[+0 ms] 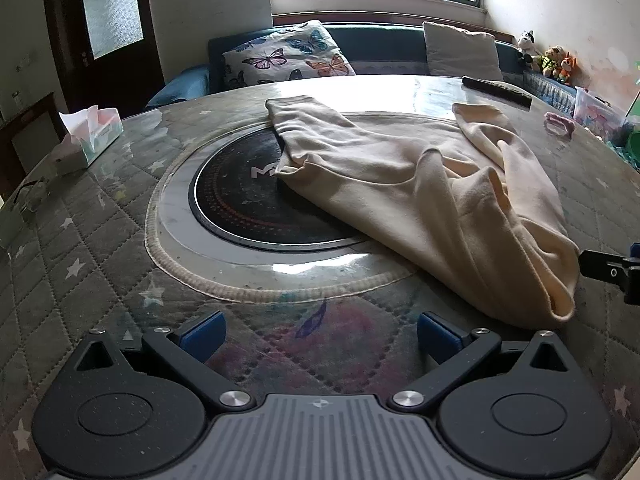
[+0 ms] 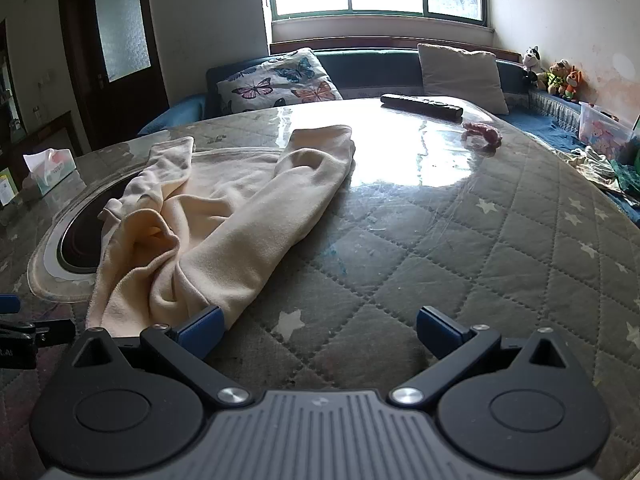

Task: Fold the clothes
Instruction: 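Move both tools toward the crumpled cream sweatshirt on the table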

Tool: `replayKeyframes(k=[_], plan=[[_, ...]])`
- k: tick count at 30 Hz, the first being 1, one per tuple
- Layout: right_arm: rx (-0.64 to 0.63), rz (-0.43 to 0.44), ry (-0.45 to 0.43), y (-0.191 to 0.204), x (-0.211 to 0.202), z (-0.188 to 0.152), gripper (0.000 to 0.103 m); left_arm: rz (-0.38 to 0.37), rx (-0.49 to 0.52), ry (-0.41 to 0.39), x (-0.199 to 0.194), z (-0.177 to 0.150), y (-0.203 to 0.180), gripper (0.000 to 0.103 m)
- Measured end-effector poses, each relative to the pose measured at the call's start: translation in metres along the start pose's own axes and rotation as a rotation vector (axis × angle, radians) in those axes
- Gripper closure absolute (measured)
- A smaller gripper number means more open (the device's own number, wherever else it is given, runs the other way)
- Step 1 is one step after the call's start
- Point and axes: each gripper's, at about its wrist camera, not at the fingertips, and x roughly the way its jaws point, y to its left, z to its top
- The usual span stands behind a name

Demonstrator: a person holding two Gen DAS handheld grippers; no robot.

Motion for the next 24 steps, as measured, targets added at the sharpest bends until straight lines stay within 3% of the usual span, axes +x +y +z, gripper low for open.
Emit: replayKeyframes(k=[24], plan=[[-0.023,0.026,-0.019,0.01,-0.023,-0.008,0.0,-0.016,0.049,-0.012,-0.017,-0.008,-0.017,0.0]])
